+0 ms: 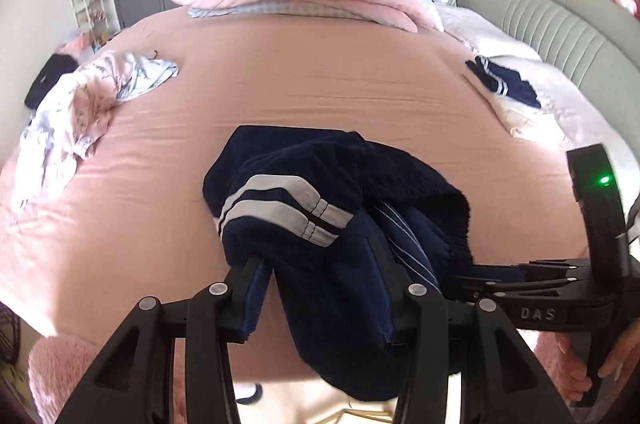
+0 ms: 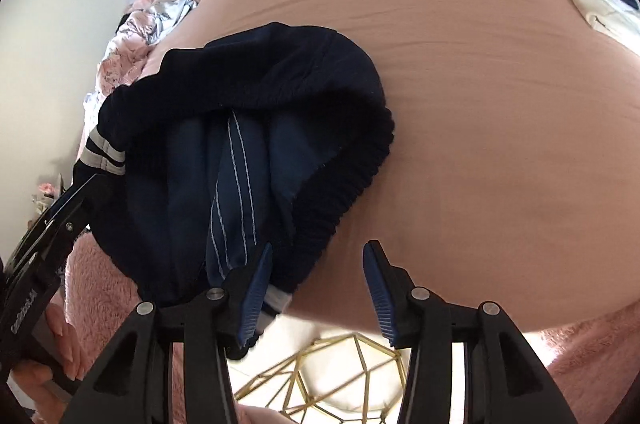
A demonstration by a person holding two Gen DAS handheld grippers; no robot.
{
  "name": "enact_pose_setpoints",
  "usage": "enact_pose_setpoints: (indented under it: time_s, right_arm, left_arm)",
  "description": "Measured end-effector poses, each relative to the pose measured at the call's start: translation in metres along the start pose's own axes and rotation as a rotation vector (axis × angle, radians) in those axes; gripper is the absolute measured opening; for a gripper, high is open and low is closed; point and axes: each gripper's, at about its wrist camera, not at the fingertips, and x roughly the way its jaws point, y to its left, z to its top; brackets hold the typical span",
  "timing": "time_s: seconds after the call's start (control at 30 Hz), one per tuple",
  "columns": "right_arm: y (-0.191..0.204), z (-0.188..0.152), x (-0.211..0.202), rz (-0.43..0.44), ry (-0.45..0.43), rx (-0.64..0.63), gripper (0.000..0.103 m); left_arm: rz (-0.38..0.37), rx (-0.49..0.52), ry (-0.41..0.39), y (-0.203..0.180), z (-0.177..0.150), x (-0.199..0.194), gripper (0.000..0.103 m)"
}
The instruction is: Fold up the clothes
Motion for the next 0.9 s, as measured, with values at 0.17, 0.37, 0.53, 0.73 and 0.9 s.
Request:
enact_pose_setpoints:
  time_s: [0.17, 0.37, 0.53, 0.73, 0.9]
  right_arm:
    - [0.006, -0.006, 0.022, 0.084, 0.031, -0.013, 0.017]
    - [0.011, -0.016, -0.010, -0.226, -0.171, -0.156, 0.006]
    - [-0.005, -0.005, -0.059, -0.302, -0.336, -0.131, 0.005]
    - [0.000, 0.009, -0.135, -0.329, -0.547, -0.126, 0.005]
    - [0.019, 0.023, -0.178, -0.247, -0.618, -0.171, 0.006]
  left_arm:
    - [0.077, -0.066, 0.119, 0.021, -0.006, 0.050, 0.036]
    - [0.100, -0.175, -0.030, 0.054, 0.005, 0.007, 0.013]
    - [-0.029, -0.240, -0.068, 0.072, 0.014, -0.031, 0.013]
    - [-0.222, -0.192, 0.098, 0.059, 0.005, -0.025, 0.016]
    - [-0.278, -0.071, 0.031, 0.040, 0.020, -0.043, 0.024]
